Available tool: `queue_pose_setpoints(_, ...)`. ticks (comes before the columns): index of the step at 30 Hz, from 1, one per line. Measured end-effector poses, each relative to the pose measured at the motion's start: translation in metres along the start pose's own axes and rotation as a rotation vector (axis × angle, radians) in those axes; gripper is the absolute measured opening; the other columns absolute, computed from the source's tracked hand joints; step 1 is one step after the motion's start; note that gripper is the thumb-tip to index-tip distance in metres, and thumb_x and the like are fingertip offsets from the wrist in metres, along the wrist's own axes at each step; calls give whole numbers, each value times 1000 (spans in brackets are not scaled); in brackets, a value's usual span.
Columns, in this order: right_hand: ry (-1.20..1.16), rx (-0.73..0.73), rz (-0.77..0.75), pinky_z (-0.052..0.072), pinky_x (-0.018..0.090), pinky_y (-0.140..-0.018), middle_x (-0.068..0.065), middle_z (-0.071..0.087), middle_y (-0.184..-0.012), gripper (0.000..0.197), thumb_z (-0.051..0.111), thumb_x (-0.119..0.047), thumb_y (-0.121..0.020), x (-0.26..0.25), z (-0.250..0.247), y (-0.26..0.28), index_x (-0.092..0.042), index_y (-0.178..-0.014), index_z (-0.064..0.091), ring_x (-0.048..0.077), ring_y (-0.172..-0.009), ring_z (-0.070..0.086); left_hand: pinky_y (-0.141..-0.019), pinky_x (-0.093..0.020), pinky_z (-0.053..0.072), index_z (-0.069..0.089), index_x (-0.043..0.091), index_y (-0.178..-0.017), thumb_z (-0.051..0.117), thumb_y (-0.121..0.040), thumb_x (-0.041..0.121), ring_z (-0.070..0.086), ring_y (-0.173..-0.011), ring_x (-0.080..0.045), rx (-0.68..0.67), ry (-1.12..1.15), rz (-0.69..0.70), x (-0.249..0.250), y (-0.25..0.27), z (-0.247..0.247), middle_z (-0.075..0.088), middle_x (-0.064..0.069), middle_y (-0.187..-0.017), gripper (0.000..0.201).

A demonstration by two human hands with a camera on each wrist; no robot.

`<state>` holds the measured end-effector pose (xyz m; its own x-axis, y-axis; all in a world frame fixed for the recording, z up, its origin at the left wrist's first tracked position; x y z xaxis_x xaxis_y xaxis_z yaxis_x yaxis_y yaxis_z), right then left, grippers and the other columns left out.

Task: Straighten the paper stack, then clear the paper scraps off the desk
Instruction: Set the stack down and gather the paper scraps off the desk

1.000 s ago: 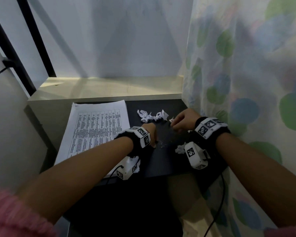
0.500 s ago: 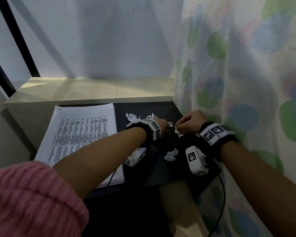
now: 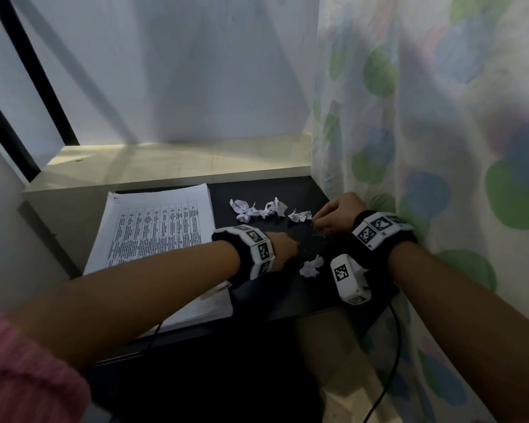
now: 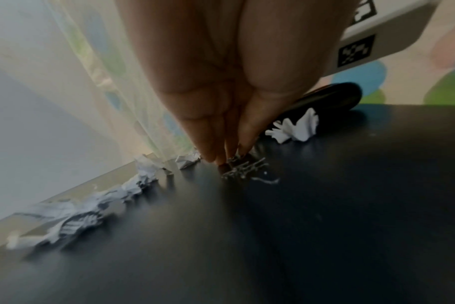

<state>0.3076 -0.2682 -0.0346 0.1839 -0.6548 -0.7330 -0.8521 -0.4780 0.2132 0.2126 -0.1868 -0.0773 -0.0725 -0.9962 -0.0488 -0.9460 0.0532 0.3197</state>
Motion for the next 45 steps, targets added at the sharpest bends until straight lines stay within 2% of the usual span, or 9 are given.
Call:
queue_pose_setpoints(7,73,-72,-41,59,43,-83,7,71,-67,16,79,-5,-64,-14,30,12,-17,-55,72,23,-76,70,-98,-32,47,57,13,-128,56,-87,18,58,-115,-28,3,177,-86,-29,30,11,59,-11,-124,41)
queue_pose_setpoints(13,71,-84,-46,60,40,-81,6,69,-61,22,76,-2,-66,-22,33,15,-18,-52,70,21,-67,66,-90,-33,48,64,2,-114,74,-76,29,61,-109,-29,1,230,-208,-45,31,11,66,-14,-116,48)
queue_pose_setpoints(27,79,-74,-35,57,29,-71,5,65,-61,21,74,0,-70,-3,21,11,-17,-58,69,13,-56,60,-97,-35,51,69,5,-108,75,-76,14,66,-107,-26,27,427,-201,-27,7,1,70,-12,-112,34)
queue_pose_setpoints(32,38,-97,-17,59,38,-80,11,67,-64,20,74,0,-71,-1,28,13,-15,-58,69,26,-70,67,-94,-32,52,72,7,-103,73,-77,13,68,-103,-24,19,454,-247,-29,9,0,74,-8,-99,26)
queue_pose_setpoints(35,7,-107,-11,59,41,-81,16,68,-68,18,74,-1,-72,-1,29,16,-13,-60,70,31,-74,68,-83,-29,55,73,7,-96,72,-80,13,71,-82,-17,-11,453,-270,-31,7,1,61,3,-65,17)
queue_pose_setpoints(37,-3,-112,-17,58,40,-78,17,66,-67,16,73,1,-72,-2,29,18,-10,-62,69,30,-68,65,-62,-23,55,67,9,-73,68,-83,9,65,-46,-3,-53,522,-281,-35,4,5,65,-1,-73,10)
queue_pose_setpoints(39,-1,-112,-21,58,37,-74,16,65,-64,16,73,1,-73,-2,29,19,-10,-62,69,27,-62,63,-52,-17,51,59,14,-61,66,-84,6,65,-43,-1,-70,560,-284,-42,-1,11,72,-7,-83,25)
queue_pose_setpoints(43,14,-118,-22,58,34,-70,14,65,-63,15,73,1,-73,-1,29,20,-9,-63,69,24,-58,62,-36,-11,49,66,-3,-81,66,-84,3,58,-31,-1,-86,670,-275,-46,2,16,67,2,-46,7)
queue_pose_setpoints(45,18,-116,-18,57,30,-63,13,65,-61,15,73,0,-73,-1,29,20,-9,-63,70,22,-56,61,-33,-7,45,68,-2,-87,69,-83,6,52,-24,3,-71,646,-257,-44,4,16,58,3,-51,9)
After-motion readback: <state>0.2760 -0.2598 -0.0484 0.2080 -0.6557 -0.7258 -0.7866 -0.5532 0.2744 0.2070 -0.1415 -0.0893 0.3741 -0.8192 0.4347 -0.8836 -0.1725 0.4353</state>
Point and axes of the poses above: each hand's wrist, its own y-axis away from the middle knuckle, its own z-axis out of the palm, x = y × z, the point moved 7 cm from there along -y, towards the middle knuckle
